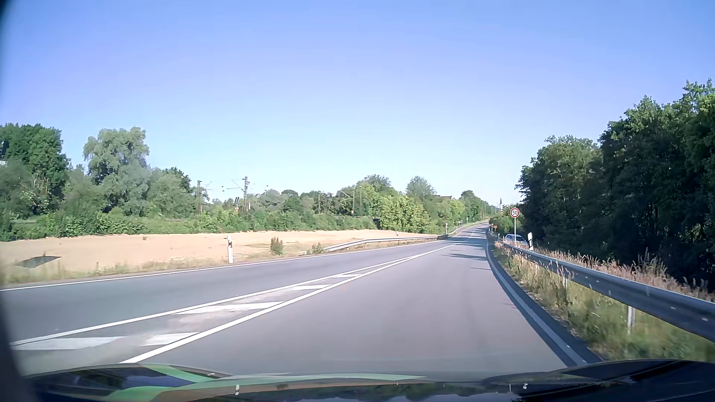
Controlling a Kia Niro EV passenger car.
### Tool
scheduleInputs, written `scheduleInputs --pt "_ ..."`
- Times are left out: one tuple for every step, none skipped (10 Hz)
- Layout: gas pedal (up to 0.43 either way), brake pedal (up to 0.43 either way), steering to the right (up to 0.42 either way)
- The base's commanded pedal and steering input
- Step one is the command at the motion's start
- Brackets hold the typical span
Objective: Follow the waypoints while adhering to traffic rules and regulations
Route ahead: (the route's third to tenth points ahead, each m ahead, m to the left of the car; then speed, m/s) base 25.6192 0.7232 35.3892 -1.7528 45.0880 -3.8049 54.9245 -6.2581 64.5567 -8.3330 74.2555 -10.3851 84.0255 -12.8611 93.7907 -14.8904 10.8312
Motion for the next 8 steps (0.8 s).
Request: scheduleInputs --pt "0.287 0.000 0.070" --pt "0.287 0.000 0.068" --pt "0.287 0.000 0.065" --pt "0.287 0.000 0.061" --pt "0.287 0.000 0.055" --pt "0.287 0.000 0.052" --pt "0.287 0.000 0.050" --pt "0.287 0.000 0.048"
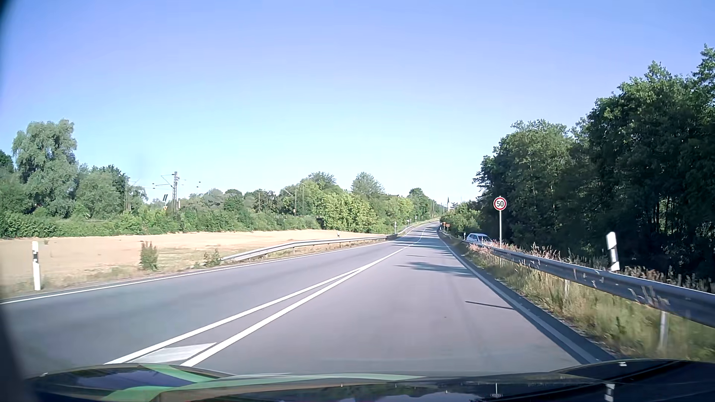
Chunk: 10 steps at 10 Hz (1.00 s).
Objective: Follow the waypoints while adhering to traffic rules and regulations
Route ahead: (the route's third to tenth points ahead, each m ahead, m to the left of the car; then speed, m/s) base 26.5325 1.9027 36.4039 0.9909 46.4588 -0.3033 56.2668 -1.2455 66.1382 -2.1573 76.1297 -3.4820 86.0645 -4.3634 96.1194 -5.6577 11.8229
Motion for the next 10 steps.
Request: scheduleInputs --pt "0.287 0.000 0.047" --pt "0.299 0.000 0.042" --pt "0.311 0.000 0.036" --pt "0.311 0.000 0.032" --pt "0.311 0.000 0.032" --pt "0.311 0.000 0.031" --pt "0.311 0.000 0.028" --pt "0.311 0.000 0.023" --pt "0.311 0.000 0.014" --pt "0.311 0.000 0.007"
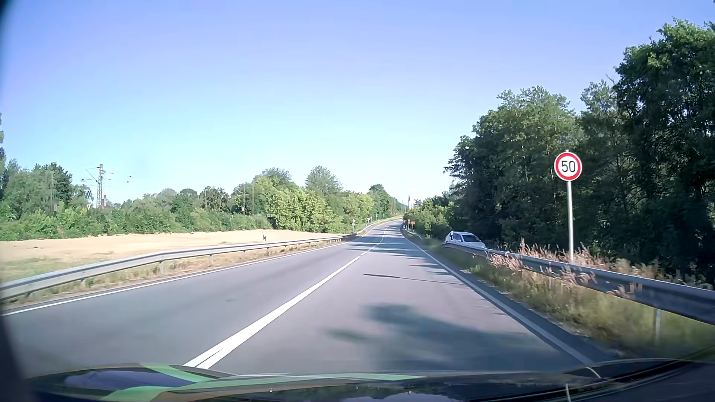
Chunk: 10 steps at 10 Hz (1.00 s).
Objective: Follow the waypoints while adhering to traffic rules and regulations
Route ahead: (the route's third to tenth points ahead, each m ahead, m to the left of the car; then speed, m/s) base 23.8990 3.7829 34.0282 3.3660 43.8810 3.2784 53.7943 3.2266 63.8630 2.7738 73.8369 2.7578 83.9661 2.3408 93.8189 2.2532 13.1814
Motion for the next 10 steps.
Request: scheduleInputs --pt "0.311 0.000 0.006" --pt "0.311 0.000 0.006" --pt "0.299 0.000 0.006" --pt "0.287 0.000 0.006" --pt "0.287 0.000 0.006" --pt "0.287 0.000 0.006" --pt "0.287 0.000 0.005" --pt "0.287 0.000 0.005" --pt "0.287 0.000 0.005" --pt "0.287 0.000 0.005"
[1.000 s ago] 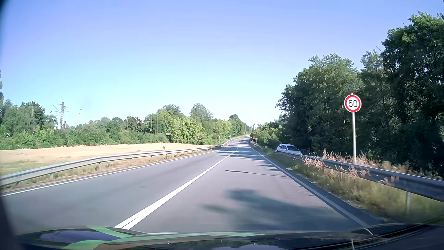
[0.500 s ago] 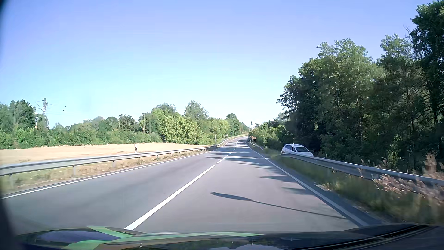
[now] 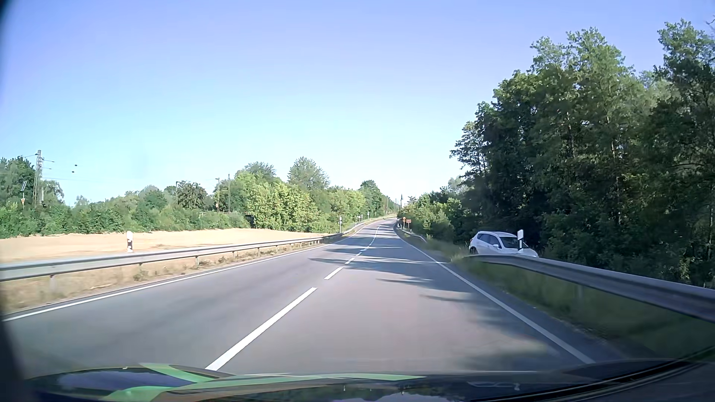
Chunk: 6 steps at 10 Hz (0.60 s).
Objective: Follow the waypoints while adhering to traffic rules and regulations
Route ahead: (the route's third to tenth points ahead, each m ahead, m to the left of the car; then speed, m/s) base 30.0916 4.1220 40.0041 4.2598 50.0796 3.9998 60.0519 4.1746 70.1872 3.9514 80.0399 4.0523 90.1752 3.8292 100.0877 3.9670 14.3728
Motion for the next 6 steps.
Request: scheduleInputs --pt "0.287 0.000 0.005" --pt "0.287 0.000 0.005" --pt "0.280 0.000 0.004" --pt "0.280 0.000 0.002" --pt "0.280 0.000 0.000" --pt "0.268 0.000 -0.004"
